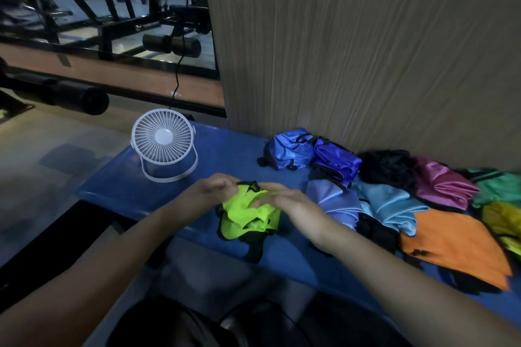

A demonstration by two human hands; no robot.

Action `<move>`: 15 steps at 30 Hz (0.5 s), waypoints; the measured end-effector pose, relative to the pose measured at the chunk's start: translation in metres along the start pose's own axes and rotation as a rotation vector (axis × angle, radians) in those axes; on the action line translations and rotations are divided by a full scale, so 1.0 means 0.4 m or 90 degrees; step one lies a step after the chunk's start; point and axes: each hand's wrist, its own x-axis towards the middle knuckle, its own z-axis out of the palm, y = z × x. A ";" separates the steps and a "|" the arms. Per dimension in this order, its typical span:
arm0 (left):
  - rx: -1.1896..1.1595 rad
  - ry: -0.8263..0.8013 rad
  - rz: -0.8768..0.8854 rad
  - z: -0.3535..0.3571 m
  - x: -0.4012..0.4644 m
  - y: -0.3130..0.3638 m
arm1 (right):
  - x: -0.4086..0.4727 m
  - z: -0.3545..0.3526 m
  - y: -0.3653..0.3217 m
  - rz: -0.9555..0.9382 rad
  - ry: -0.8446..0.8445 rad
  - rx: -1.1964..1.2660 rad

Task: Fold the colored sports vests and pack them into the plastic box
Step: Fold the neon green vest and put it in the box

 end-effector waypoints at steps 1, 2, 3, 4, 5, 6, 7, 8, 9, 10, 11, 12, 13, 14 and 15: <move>0.041 0.045 0.042 0.014 -0.005 -0.002 | -0.007 0.007 0.011 -0.016 -0.008 -0.072; 0.043 0.052 0.057 0.030 -0.012 -0.004 | -0.014 0.012 0.028 -0.035 -0.007 -0.158; 0.048 0.035 0.067 0.041 -0.017 -0.006 | -0.020 0.018 0.045 -0.057 -0.006 -0.255; 0.052 0.025 0.067 0.045 -0.026 -0.010 | -0.028 0.025 0.059 -0.086 -0.005 -0.348; 0.088 0.051 0.068 0.051 -0.029 -0.015 | -0.035 0.028 0.070 -0.104 -0.004 -0.430; 0.139 0.088 0.079 0.054 -0.032 -0.012 | -0.042 0.032 0.077 -0.108 0.005 -0.496; 0.179 0.119 0.091 0.056 -0.037 -0.002 | -0.048 0.036 0.076 -0.105 0.029 -0.546; 0.194 0.122 0.104 0.056 -0.044 0.014 | -0.054 0.040 0.070 -0.110 0.078 -0.585; 0.198 0.112 0.117 0.058 -0.050 0.024 | -0.058 0.043 0.058 -0.121 0.143 -0.620; 0.197 0.096 0.125 0.057 -0.058 0.035 | -0.058 0.047 0.045 -0.139 0.208 -0.664; 0.200 0.083 0.132 0.058 -0.067 0.039 | -0.055 0.051 0.036 -0.157 0.254 -0.713; 0.204 0.079 0.137 0.058 -0.077 0.043 | -0.049 0.055 0.031 -0.171 0.272 -0.753; 0.209 0.076 0.140 0.059 -0.087 0.045 | -0.039 0.058 0.031 -0.180 0.258 -0.779; 0.212 0.077 0.141 0.060 -0.098 0.047 | -0.028 0.060 0.036 -0.181 0.218 -0.788; 0.214 0.082 0.142 0.062 -0.106 0.046 | -0.018 0.063 0.045 -0.175 0.167 -0.790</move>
